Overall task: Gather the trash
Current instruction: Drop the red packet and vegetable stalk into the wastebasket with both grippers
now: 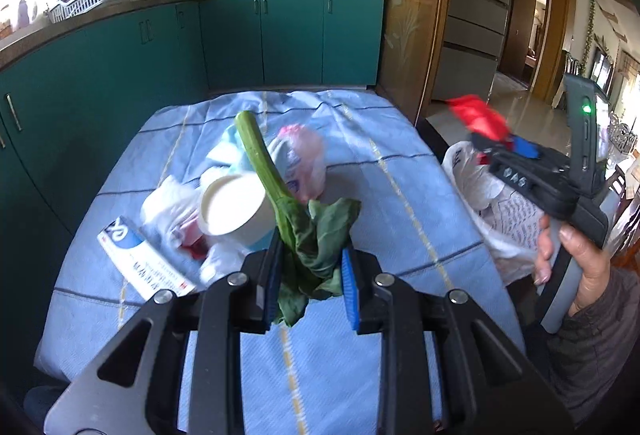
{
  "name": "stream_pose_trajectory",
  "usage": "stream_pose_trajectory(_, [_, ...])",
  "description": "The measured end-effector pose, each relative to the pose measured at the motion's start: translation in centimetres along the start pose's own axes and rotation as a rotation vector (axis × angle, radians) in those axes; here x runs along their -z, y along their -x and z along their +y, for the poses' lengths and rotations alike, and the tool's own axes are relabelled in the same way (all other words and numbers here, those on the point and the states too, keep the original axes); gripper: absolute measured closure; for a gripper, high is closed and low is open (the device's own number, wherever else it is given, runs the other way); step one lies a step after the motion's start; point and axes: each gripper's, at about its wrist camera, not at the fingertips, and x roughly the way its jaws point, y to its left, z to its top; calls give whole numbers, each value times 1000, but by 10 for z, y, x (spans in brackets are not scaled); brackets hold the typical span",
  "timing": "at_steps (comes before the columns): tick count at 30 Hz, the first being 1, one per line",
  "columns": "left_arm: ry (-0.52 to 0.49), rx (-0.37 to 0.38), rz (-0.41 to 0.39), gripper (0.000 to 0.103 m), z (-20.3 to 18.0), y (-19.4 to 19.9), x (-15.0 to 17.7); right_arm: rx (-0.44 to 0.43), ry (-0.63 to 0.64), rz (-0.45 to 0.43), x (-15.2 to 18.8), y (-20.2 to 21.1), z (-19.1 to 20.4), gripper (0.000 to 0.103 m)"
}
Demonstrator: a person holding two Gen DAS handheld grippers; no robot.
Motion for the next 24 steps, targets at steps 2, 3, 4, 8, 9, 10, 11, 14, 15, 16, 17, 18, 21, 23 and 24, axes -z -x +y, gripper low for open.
stream_pose_trajectory(2, [-18, -21, -9, 76, -12, -3, -6, 40, -28, 35, 5, -6, -14, 49])
stream_pose_trajectory(3, [-28, -33, -14, 76, -17, -4, -8, 53, -37, 47, 6, -7, -18, 49])
stream_pose_trajectory(4, [-36, -39, -18, 76, -22, -5, -10, 64, -43, 57, 8, -10, -22, 49])
stream_pose_trajectory(8, [-85, -47, -44, 76, -49, -8, -19, 97, -55, 102, 11, -19, -27, 49])
stream_pose_trajectory(9, [-94, -42, -47, 76, -54, -9, -20, 101, -60, 113, 12, -20, -28, 49])
stream_pose_trajectory(10, [-101, -36, -50, 76, -59, -9, -21, 100, -70, 127, 13, -21, -29, 49])
stream_pose_trajectory(11, [-110, -28, -53, 76, -65, -10, -22, 94, -82, 135, 11, -24, -32, 49])
stream_pose_trajectory(14, [-135, -12, -57, 76, -80, -12, -26, 98, -107, 135, 11, -25, -41, 46])
stream_pose_trajectory(15, [-142, -5, -58, 76, -85, -14, -27, 97, -115, 129, 10, -24, -42, 43])
stream_pose_trajectory(16, [-147, -1, -59, 76, -87, -14, -28, 94, -130, 122, 9, -23, -44, 38])
stream_pose_trajectory(17, [-153, 4, -60, 76, -91, -15, -29, 90, -141, 115, 7, -24, -45, 35])
stream_pose_trajectory(18, [-157, 9, -60, 76, -94, -16, -29, 89, -156, 105, 6, -25, -47, 30])
stream_pose_trajectory(21, [-166, 21, -54, 76, -101, -20, -30, 96, -209, 71, 3, -22, -54, 27])
stream_pose_trajectory(23, [-170, 33, -47, 76, -104, -24, -30, 117, -269, 32, 1, -16, -64, 27])
stream_pose_trajectory(24, [-171, 39, -44, 76, -105, -25, -30, 129, -310, 8, 1, -11, -70, 25])
